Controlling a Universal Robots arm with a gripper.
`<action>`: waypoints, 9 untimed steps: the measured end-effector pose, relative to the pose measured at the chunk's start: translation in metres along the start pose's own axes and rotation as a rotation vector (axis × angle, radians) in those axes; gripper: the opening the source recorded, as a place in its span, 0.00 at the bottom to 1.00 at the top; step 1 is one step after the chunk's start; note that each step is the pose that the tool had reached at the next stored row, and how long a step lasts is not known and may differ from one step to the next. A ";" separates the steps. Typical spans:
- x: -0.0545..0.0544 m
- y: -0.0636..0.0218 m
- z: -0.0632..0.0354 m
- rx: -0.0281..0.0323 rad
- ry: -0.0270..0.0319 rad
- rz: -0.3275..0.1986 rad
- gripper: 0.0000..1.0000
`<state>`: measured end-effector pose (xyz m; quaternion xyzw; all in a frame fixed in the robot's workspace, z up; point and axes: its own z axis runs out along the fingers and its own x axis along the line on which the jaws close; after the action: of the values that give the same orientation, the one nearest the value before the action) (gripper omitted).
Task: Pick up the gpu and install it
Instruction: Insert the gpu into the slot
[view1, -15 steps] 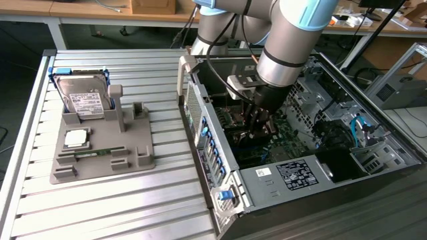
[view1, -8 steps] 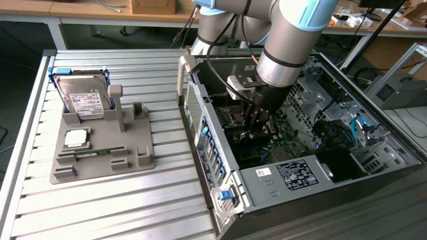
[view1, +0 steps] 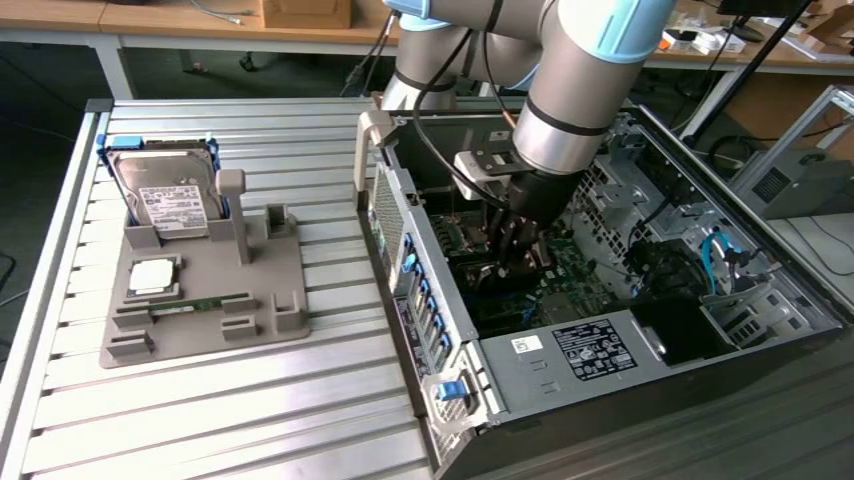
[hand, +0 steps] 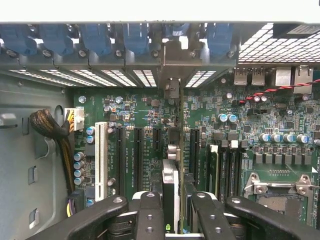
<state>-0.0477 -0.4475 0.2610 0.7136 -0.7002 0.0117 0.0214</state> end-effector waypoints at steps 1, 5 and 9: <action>0.000 0.0000 0.0001 0.0000 0.0003 0.000 0.27; 0.000 0.0000 0.0004 0.0000 0.0017 0.000 0.27; 0.000 0.0000 0.0011 -0.0002 0.0027 0.000 0.27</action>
<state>-0.0477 -0.4474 0.2599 0.7135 -0.7002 0.0126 0.0224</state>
